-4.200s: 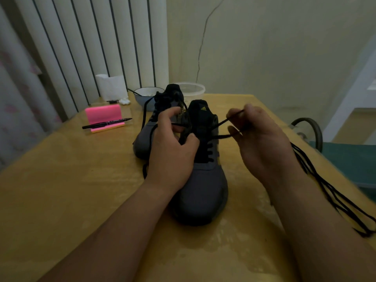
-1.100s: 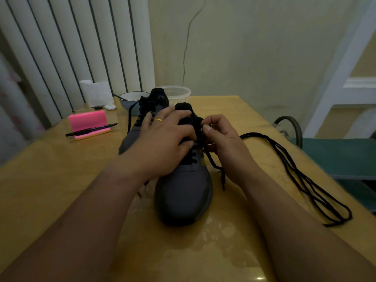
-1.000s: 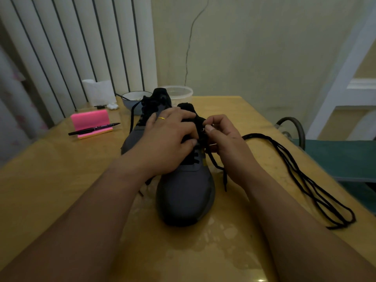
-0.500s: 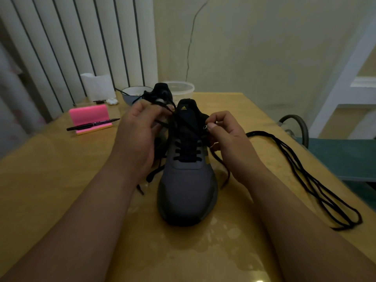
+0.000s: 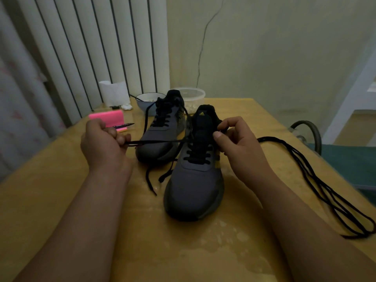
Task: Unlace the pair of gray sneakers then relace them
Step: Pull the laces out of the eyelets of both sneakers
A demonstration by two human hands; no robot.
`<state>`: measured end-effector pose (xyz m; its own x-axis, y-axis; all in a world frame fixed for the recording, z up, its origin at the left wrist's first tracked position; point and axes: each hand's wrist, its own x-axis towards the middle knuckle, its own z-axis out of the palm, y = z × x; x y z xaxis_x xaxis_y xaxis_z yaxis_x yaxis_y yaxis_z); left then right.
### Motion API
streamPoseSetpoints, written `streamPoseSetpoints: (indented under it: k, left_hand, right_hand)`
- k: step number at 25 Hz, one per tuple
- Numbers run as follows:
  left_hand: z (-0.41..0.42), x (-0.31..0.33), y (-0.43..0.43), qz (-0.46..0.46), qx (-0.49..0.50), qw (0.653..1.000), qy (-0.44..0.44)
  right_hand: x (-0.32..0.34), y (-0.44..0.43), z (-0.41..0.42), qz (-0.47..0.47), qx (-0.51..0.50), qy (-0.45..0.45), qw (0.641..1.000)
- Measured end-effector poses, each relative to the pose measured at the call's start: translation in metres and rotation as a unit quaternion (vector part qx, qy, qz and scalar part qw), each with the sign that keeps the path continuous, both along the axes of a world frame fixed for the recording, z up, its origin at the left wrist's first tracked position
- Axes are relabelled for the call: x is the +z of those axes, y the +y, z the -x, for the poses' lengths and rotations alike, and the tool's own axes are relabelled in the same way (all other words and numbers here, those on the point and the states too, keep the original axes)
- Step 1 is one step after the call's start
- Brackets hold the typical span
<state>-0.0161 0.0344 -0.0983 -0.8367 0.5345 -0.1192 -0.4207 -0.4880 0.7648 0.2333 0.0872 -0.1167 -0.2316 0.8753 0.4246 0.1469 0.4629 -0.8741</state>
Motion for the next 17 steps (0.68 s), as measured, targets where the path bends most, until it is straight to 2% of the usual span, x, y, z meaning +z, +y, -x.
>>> streamPoseSetpoints:
  k: [3,6,8,10,12,14,15,17]
  left_hand:
    - [0.007,-0.002,0.004,0.149,0.116,0.976,0.106]
    - [0.000,-0.001,-0.001,0.239,0.175,0.904,0.308]
    - [-0.014,0.001,-0.005,0.239,0.201,0.866,0.391]
    - [-0.022,-0.003,-0.006,0.212,0.224,0.845,0.436]
    - [-0.023,-0.007,-0.004,0.185,0.211,0.847,0.451]
    - [-0.026,-0.007,-0.004,0.166,0.157,0.856,0.463]
    - [-0.029,-0.008,-0.004,0.160,0.120,0.845,0.496]
    - [-0.040,-0.011,-0.005,0.146,0.044,0.783,0.603]
  right_hand:
    - [0.000,-0.001,0.001,-0.024,-0.003,-0.019,1.000]
    - [0.001,-0.003,0.003,-0.048,-0.015,-0.038,0.998]
    - [0.002,-0.002,0.003,-0.053,-0.018,-0.042,0.998]
    - [0.002,-0.002,0.003,-0.050,-0.021,-0.040,0.998]
    - [0.002,-0.003,0.004,-0.053,-0.029,-0.031,0.998]
    - [0.003,-0.003,0.004,-0.064,-0.046,-0.016,0.997]
    - [0.003,-0.004,0.003,-0.072,-0.057,-0.012,0.996]
    - [0.004,-0.003,0.001,-0.085,-0.072,-0.014,0.994]
